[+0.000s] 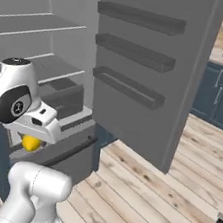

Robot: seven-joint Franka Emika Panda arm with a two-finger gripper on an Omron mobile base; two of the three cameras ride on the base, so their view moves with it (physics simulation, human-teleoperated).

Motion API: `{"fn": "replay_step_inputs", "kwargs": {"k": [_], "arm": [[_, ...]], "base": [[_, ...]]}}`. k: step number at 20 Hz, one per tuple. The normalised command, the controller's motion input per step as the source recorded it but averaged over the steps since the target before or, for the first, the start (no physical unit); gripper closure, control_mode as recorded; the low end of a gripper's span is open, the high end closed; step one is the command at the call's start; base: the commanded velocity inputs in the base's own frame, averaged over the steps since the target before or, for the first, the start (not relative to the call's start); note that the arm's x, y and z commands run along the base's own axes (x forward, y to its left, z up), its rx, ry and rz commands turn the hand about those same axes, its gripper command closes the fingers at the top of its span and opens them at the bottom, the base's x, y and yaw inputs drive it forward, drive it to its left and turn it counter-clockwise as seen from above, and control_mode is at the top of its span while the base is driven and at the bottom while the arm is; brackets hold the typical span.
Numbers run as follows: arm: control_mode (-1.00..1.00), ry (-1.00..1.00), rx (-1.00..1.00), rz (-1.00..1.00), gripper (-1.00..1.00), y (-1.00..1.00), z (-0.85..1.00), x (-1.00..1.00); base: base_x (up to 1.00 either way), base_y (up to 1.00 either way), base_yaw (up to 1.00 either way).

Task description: Retrieve a lemon from the fridge and place it on the cutting board with the fish.

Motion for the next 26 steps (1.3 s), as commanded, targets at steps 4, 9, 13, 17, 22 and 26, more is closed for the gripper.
{"fn": "replay_step_inputs", "kwargs": {"k": [4, 9, 13, 17, 22, 26], "arm": [[1.0, 0.0, 0.0, 0.0, 1.0, 0.0, 0.0, 0.0], [1.0, 0.0, 0.0, 0.0, 1.0, 0.0, 0.0, 0.0], [1.0, 0.0, 0.0, 0.0, 1.0, 0.0, 0.0, 0.0], [1.0, 0.0, 0.0, 0.0, 1.0, 0.0, 0.0, 0.0], [1.0, 0.0, 0.0, 0.0, 1.0, 0.0, 0.0, 0.0], [1.0, 0.0, 0.0, 0.0, 1.0, 0.0, 0.0, 0.0]], "base": [[-0.08, -0.21, -0.59], [0.0, -0.14, -0.57], [0.0, 0.0, -0.45], [-0.35, -0.11, -0.35], [-0.4, -0.58, -0.31], [-0.16, -0.98, -0.1]]}}
